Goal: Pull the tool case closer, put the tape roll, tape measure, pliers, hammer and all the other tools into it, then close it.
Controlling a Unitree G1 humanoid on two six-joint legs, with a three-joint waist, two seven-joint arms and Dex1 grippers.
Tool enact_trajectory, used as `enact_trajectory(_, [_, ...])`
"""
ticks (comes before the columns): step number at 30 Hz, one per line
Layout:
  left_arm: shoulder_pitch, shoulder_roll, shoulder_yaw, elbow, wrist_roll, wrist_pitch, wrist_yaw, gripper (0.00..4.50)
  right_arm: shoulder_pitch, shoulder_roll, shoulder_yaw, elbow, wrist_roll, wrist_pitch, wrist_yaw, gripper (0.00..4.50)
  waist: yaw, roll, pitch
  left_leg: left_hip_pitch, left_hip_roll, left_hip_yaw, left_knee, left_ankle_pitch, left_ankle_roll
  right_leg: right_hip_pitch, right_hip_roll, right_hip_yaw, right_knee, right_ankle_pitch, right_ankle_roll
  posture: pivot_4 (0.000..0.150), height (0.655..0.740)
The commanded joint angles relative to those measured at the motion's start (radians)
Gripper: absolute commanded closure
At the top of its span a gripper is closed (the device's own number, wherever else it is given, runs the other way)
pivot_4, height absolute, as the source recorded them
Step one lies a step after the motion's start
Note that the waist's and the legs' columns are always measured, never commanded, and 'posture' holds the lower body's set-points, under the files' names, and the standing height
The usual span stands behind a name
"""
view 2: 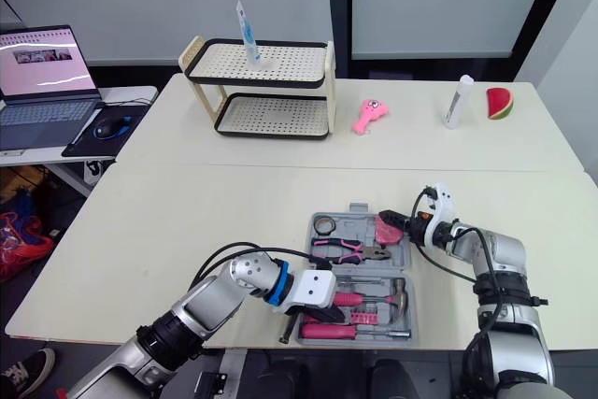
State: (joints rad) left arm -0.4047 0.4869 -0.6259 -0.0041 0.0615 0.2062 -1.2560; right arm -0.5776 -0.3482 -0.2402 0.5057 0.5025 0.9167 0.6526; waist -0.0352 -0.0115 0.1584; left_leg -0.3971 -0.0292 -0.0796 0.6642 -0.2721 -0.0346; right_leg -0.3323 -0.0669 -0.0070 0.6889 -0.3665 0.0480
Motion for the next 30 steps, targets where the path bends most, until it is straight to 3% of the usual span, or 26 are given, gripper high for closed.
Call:
enact_trajectory(1, [0.013, 0.018, -0.031, 0.01, 0.027, -0.005, -0.015, 4.5, -0.018, 0.017, -0.07, 0.059, 0.056, 0.004, -0.001, 0.01, 0.0, 0.0, 0.0, 0.0, 0.0, 0.0, 0.0, 0.0, 0.0, 0.0, 0.0, 0.0, 0.0, 0.0, 0.0, 0.15, 0.74])
enact_trajectory(9, [0.005, 0.012, -0.026, 0.01, 0.029, -0.005, -0.01, 4.5, 0.007, -0.001, -0.163, -0.03, 0.214, 0.125, 0.082, 0.01, 0.0, 0.0, 0.0, -0.001, 0.0, 0.001, 0.0, 0.0, 0.0, -0.001, 0.0, 0.001, 0.0, 0.0, 0.0, 0.15, 0.74])
enact_trajectory(16, [-0.001, 0.009, -0.014, 0.019, 0.027, -0.021, 0.0, 4.5, 0.024, -0.015, -0.177, -0.127, 0.262, 0.183, 0.065, 0.01, 0.0, 0.0, 0.0, -0.001, 0.001, 0.001, 0.0, 0.0, 0.0, -0.001, 0.0, 0.001, 0.0, 0.0, 0.0, 0.15, 0.74])
enact_trajectory(30, [0.029, 0.114, 0.164, -0.137, -0.102, 0.045, 0.004, 4.5, 0.036, -0.047, -0.178, -0.262, 0.351, 0.305, 0.061, 0.01, 0.0, 0.001, 0.001, -0.002, 0.001, 0.001, -0.001, 0.0, 0.0, -0.002, 0.0, 0.001, 0.0, 0.0, 0.0, 0.15, 0.74])
